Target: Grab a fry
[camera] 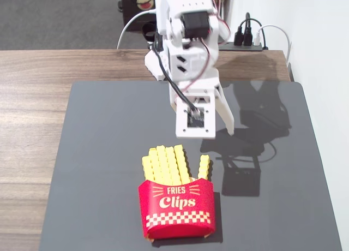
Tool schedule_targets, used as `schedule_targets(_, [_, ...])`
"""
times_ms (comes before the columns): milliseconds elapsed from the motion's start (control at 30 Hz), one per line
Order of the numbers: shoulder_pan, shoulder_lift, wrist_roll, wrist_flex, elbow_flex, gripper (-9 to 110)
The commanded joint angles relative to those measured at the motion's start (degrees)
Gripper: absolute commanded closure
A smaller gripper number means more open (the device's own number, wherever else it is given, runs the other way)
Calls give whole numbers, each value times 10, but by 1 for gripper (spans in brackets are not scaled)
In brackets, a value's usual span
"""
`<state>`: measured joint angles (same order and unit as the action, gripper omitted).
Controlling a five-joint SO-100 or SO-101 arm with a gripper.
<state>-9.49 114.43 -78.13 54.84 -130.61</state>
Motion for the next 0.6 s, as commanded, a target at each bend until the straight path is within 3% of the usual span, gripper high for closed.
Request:
schedule_targets(0, [-11,-30,4,-24,38,69])
schedule_targets(567, [0,-169,5,-89,106,73])
